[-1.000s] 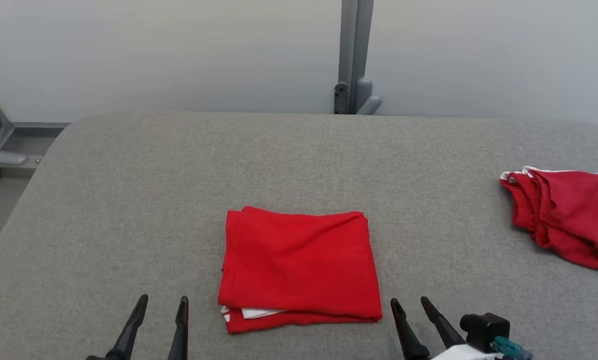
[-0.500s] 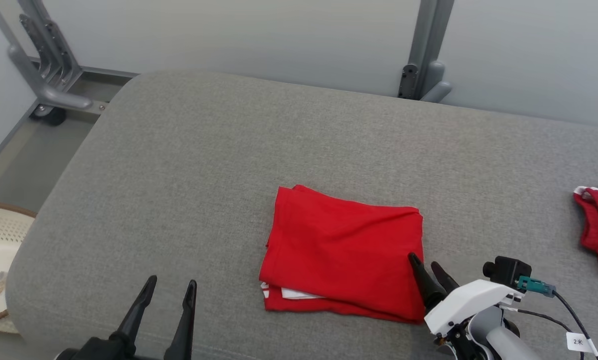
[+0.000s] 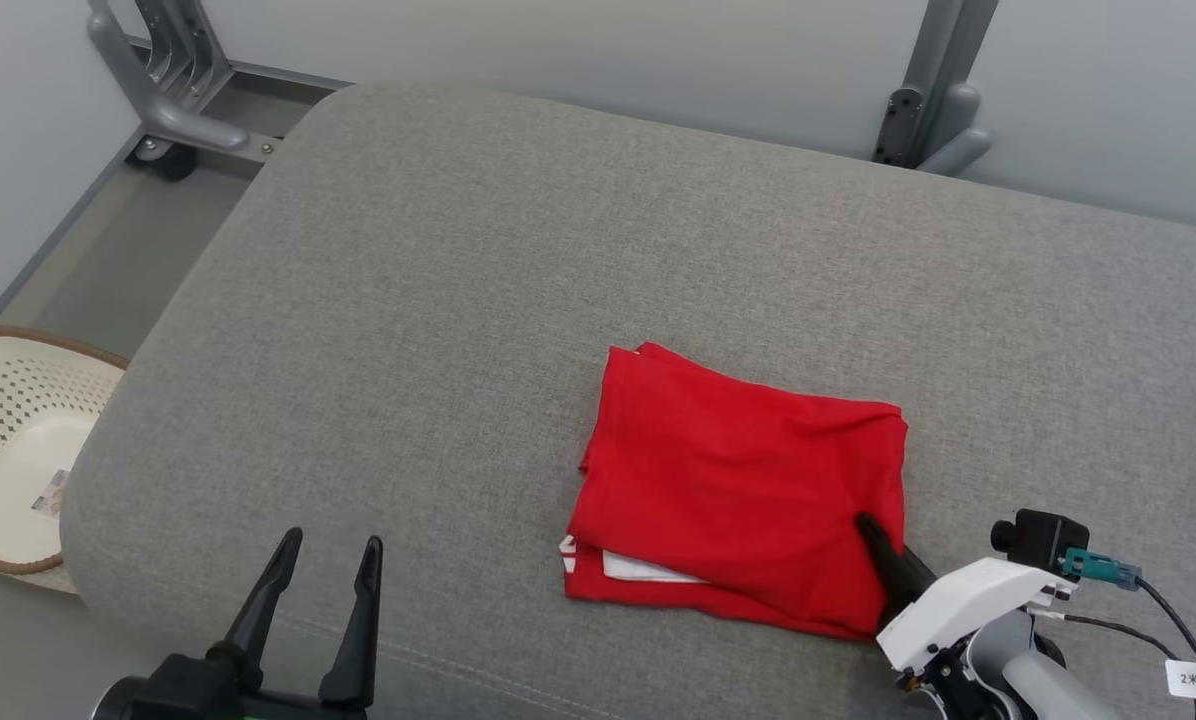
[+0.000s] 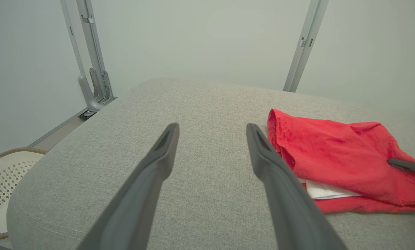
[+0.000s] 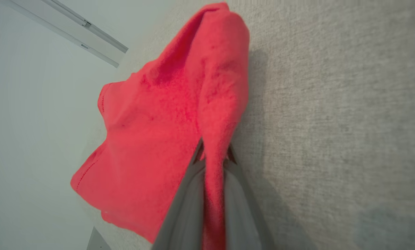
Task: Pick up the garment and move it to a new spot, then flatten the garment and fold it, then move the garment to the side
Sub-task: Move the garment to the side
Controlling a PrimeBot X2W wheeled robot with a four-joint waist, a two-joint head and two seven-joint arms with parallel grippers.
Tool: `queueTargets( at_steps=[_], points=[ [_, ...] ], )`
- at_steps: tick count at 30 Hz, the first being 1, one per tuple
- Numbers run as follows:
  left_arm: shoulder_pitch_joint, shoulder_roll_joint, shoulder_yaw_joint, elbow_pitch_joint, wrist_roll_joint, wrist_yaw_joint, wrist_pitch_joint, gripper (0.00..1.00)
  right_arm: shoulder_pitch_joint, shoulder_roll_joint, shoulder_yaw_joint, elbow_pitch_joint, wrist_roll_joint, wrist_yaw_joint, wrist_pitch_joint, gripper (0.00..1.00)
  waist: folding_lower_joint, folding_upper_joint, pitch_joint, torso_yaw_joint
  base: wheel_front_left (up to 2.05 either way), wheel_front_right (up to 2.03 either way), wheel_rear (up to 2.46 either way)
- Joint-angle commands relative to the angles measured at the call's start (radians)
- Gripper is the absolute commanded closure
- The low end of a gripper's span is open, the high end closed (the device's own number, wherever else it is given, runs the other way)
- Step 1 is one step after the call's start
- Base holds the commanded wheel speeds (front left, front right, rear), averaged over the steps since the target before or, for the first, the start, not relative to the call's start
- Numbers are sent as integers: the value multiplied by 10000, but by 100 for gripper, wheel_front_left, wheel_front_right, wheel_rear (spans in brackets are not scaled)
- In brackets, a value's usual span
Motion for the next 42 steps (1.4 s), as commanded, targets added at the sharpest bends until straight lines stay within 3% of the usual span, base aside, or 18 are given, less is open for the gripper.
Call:
queueTargets(
  at_steps=[1, 11, 22, 32, 42],
  points=[
    [2, 14, -9, -16, -9, 8, -32, 0, 132, -261, 60, -53, 7, -2, -115, 100, 0, -1, -30, -239, 0, 0, 0],
    [-39, 231, -190, -384, -110, 8, -31, 0, -849, -1136, 438, -736, -647, -2, 9, 100, 0, -1, 332, -2188, 0, 0, 0],
    [-334, 926, -128, -1256, -300, 8, -32, 0, -1945, -1653, -471, -1513, -1844, -1, 766, 100, 0, -1, 1224, -4083, 0, 0, 0],
    [-508, 1681, 79, -2235, -615, 10, -31, 0, -2396, -1737, -2507, -2754, -3410, -1, 2061, 100, 0, -1, 2290, -4854, 0, 0, 0],
    [-740, 2507, 218, -2901, -961, 10, -33, 0, -2045, -689, -5817, -6138, -6066, -1, 4922, 100, 0, -1, 3508, -5061, 0, 0, 0]
  ],
)
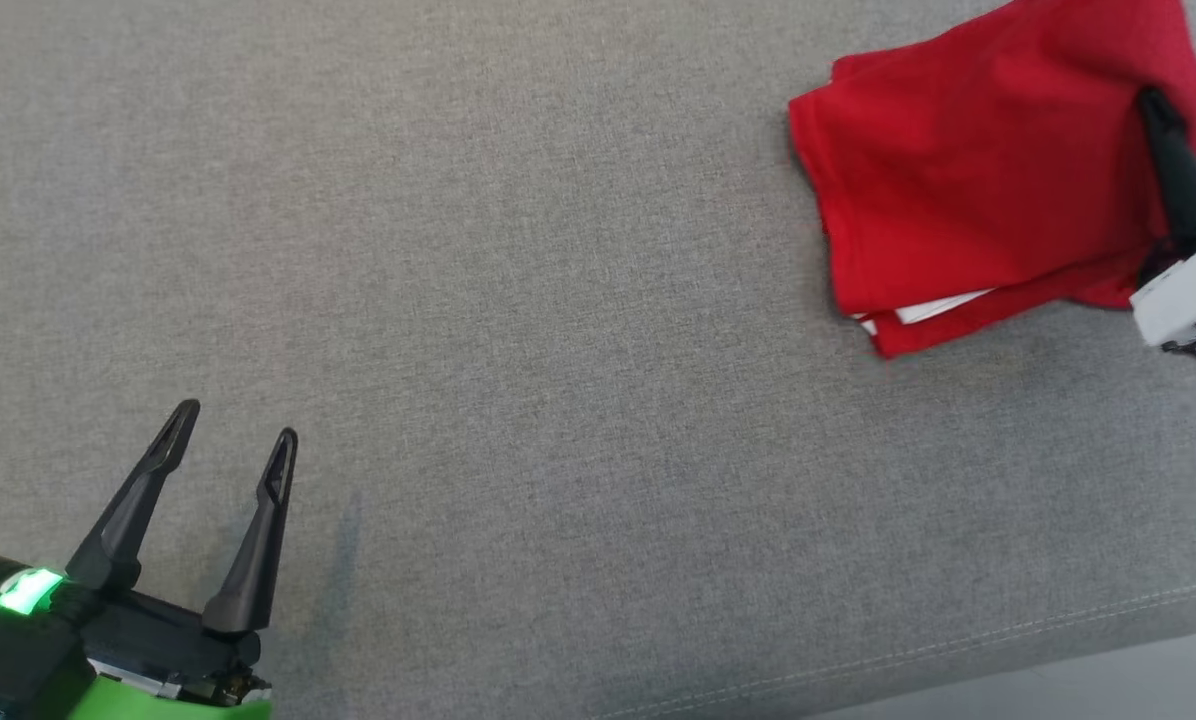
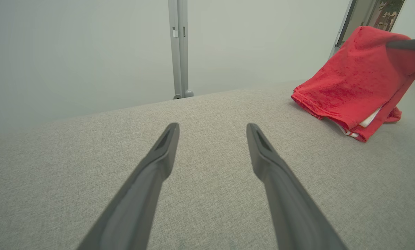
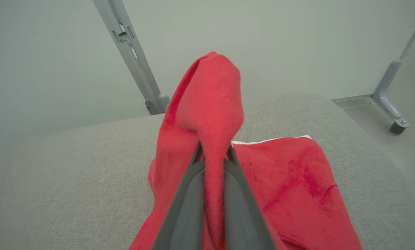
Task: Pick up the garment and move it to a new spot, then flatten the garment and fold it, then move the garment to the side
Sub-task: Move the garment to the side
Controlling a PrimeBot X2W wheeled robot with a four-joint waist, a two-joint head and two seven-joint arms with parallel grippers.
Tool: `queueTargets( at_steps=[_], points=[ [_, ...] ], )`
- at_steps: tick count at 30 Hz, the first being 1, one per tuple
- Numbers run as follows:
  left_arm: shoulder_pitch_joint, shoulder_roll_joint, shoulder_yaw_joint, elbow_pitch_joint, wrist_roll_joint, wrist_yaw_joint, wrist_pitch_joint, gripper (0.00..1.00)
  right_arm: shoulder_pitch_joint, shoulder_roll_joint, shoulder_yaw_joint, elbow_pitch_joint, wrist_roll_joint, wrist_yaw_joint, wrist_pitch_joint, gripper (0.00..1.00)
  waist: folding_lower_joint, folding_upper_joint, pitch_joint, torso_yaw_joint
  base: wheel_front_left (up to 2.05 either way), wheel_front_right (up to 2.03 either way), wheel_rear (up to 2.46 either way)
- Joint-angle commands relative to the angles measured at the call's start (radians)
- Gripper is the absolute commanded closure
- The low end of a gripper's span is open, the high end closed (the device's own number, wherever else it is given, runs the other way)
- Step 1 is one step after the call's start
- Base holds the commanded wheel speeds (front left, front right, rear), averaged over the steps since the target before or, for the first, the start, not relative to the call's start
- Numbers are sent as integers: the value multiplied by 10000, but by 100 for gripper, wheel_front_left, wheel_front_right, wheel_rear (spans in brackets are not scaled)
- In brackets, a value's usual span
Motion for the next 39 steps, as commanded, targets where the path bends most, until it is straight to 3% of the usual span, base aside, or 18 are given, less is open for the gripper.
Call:
queueTargets(
  at_steps=[1, 6, 11, 12, 13, 14, 20, 24, 30, 39],
  points=[
    [-192, 112, 59, -52, -142, 11, -31, 0, 98, 128, -219, -336, -162, 1, 225, 100, -1, 0, 628, -184, 0, 0, 0],
    [-344, 370, 155, -233, -300, 11, -33, 0, 246, 763, -1621, -2312, -1155, 1, 1756, 100, -1, 0, 1076, -96, 0, 0, 0],
    [-518, 587, 228, -342, -461, 11, -33, 0, 138, 1158, -2333, -3031, -2184, 1, 2344, 100, -1, 0, 1467, -55, 0, 0, 0],
    [-559, 626, 215, -360, -485, 11, -31, 0, 121, 1248, -2412, -3029, -2507, 1, 2286, 83, -1, 0, 1521, -39, 0, 0, 0],
    [-588, 659, 197, -375, -497, 11, -33, 0, 105, 1331, -2491, -2960, -2856, 1, 2187, 7, -1, 0, 1570, -16, 0, 0, 0],
    [-627, 683, 172, -386, -524, 11, -33, 0, 70, 1406, -2576, -2884, -3230, 0, 2039, 0, -1, 0, 1611, 12, 0, 0, 0],
    [-762, 711, 163, -360, -678, 11, -31, 0, -197, 1750, -3150, -2514, -5544, 0, 640, 0, -1, 0, 1587, 160, 0, 0, 0],
    [-703, 588, 150, -181, -702, 11, -33, 0, -231, 1944, -2843, -2304, -6370, 0, -671, 0, -1, 0, 1290, 214, 0, 0, 0],
    [-550, 244, 80, 117, -703, 11, -31, 0, 101, 2188, -1969, -1719, -6334, 0, -2004, 0, -1, 0, 655, 289, 0, 0, 0],
    [-177, -941, 510, 1295, -850, 13, -33, 0, 1415, 2436, -14, -143, -5751, -2, -4237, 0, -1, 0, -968, 823, 0, 0, 0]
  ],
)
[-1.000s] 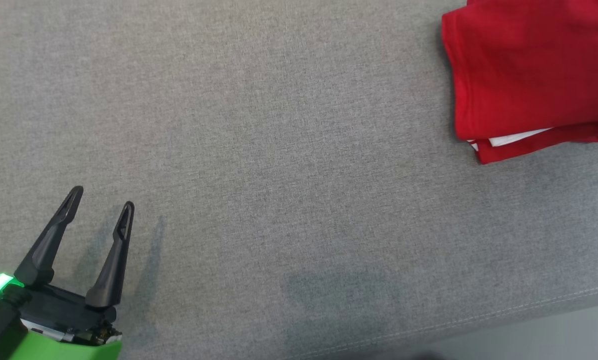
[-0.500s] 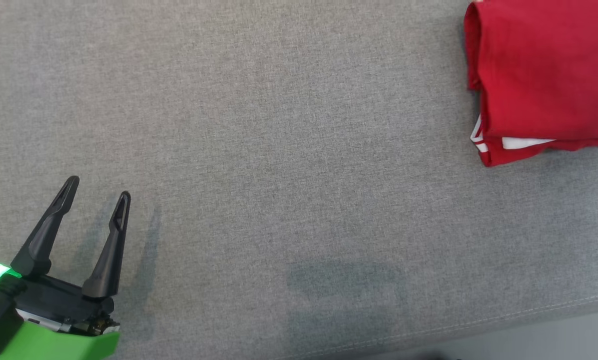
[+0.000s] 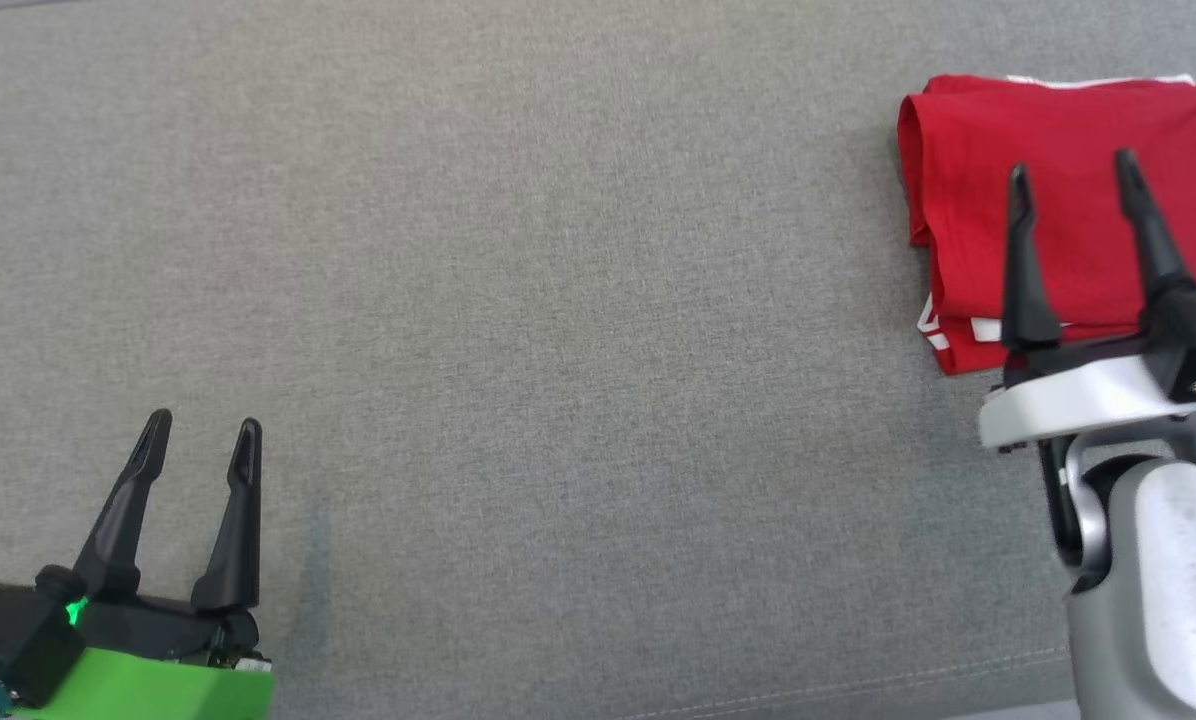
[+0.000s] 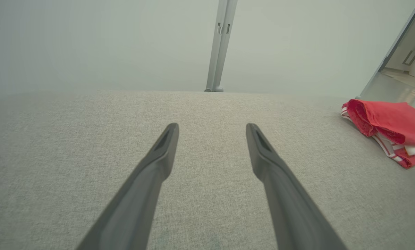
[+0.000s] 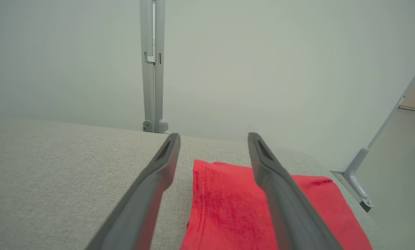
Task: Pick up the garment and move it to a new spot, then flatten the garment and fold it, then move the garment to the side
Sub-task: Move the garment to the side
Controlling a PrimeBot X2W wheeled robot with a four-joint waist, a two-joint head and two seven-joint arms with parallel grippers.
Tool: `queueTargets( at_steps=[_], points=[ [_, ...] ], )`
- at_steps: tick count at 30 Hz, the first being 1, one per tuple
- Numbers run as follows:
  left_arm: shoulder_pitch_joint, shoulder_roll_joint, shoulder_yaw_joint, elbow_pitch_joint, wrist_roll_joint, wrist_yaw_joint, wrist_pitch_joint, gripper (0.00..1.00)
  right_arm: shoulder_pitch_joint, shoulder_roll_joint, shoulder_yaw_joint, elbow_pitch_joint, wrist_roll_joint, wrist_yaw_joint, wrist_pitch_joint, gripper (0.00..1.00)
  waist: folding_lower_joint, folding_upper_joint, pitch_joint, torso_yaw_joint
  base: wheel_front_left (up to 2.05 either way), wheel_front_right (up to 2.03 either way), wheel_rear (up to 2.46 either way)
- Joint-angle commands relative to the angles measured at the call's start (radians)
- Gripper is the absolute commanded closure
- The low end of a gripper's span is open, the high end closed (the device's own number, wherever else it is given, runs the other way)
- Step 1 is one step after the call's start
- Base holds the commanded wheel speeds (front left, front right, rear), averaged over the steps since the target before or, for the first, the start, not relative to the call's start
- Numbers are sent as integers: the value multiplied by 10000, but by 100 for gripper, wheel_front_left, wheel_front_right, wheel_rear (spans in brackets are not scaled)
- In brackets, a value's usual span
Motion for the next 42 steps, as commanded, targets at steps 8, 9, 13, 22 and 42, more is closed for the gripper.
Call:
queueTargets(
  at_steps=[8, 9, 13, 22, 42],
  points=[
    [456, -1217, 830, 1026, 358, 15, -35, 0, 1190, 41, 1308, 1452, 892, -6, -1683, 0, 0, 0, -2055, 778, 0, 0, 0],
    [486, -1361, 879, 1111, 415, 13, -35, 0, 1345, 40, 1386, 1550, 1112, -6, -1751, 0, 0, 0, -2237, 835, 0, 0, 0],
    [672, -1728, 977, 1329, 749, 13, -35, 0, 1920, 43, 1782, 1055, 1509, -6, -1796, 0, 0, 0, -2740, 956, 0, 0, 0],
    [1181, -2304, 1200, 1148, 1571, 15, -35, 0, 4400, 46, 1880, -500, 2097, -6, -1798, 0, 0, 0, -3531, 1156, 0, 0, 0],
    [2039, -2446, 1037, 1426, 2458, 15, -35, 0, 5906, 44, 1536, -163, 2367, -6, -1800, 0, 0, 0, -4140, 910, 0, 0, 0]
  ],
)
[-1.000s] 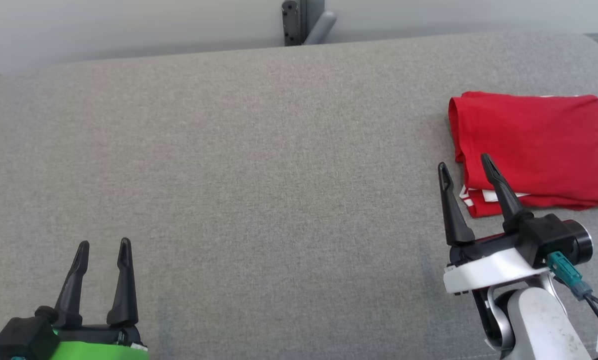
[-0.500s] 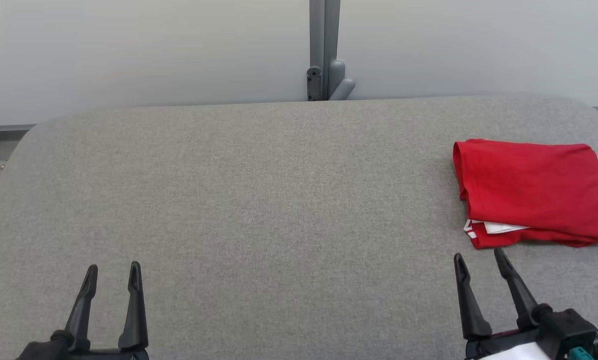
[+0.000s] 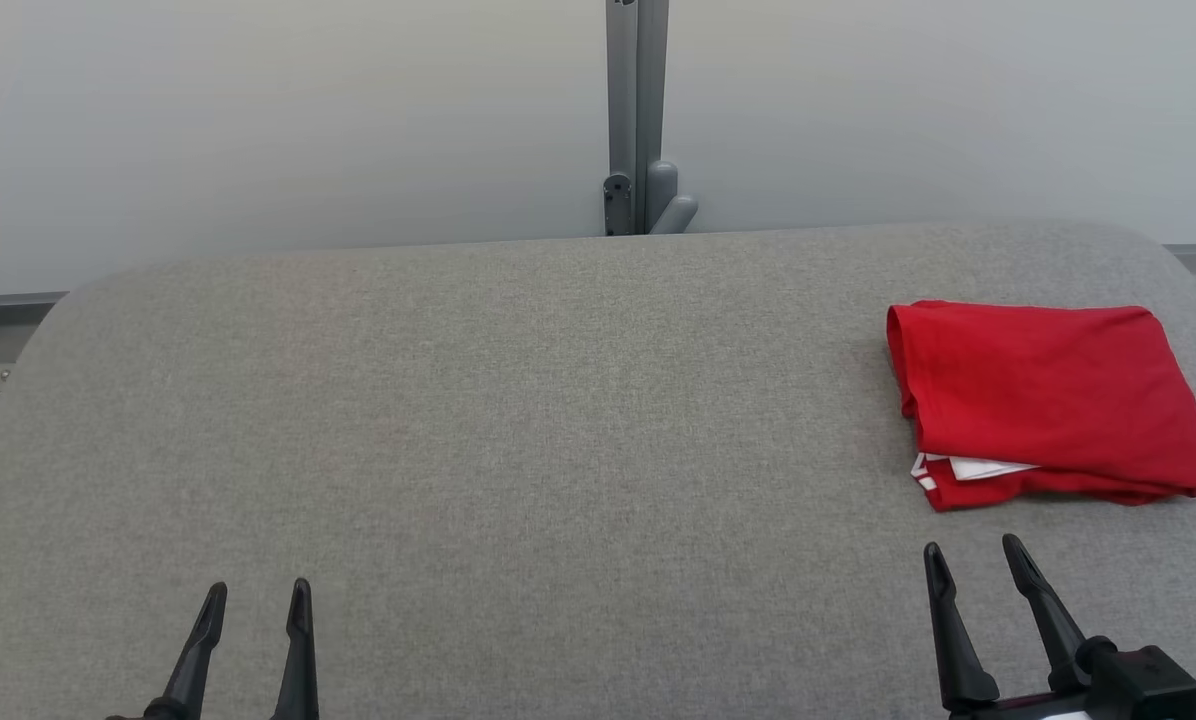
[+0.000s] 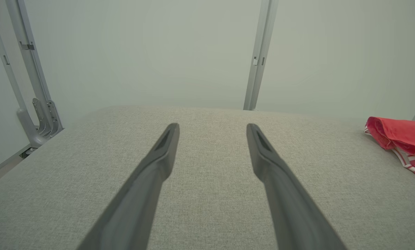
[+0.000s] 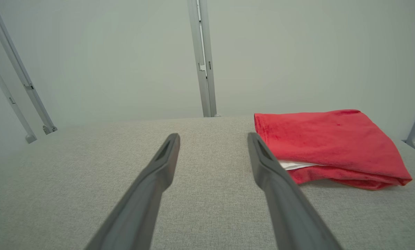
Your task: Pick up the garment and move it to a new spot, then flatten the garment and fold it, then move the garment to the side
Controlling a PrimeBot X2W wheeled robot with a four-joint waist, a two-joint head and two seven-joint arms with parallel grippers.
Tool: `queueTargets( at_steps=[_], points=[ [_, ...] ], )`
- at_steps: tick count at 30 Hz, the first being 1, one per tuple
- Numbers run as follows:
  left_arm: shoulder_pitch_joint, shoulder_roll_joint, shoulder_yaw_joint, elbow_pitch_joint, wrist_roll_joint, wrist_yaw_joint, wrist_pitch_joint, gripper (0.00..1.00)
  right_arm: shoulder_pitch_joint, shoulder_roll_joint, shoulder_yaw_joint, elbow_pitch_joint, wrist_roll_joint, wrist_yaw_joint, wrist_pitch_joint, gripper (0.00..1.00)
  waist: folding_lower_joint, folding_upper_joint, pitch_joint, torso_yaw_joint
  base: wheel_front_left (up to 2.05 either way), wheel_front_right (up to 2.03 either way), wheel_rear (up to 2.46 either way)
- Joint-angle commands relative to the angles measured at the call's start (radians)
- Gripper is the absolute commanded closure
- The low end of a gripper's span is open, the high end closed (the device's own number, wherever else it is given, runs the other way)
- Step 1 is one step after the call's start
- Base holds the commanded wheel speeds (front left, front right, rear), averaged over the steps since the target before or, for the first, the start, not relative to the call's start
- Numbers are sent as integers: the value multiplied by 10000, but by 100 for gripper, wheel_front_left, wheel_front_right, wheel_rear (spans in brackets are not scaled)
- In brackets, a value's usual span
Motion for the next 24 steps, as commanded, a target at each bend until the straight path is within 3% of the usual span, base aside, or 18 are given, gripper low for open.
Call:
queueTargets(
  at_steps=[1, 24],
  points=[
    [79, -19, -12, 23, 82, 11, -33, 0, 103, -21, -33, 27, 58, -6, -34, 0, 1, 0, -31, -5, 0, 0, 0],
    [152, -58, -67, 299, 210, 12, -35, 0, 144, -21, -74, 146, 130, -6, -35, 0, 1, 0, -112, -81, 0, 0, 0]
  ],
)
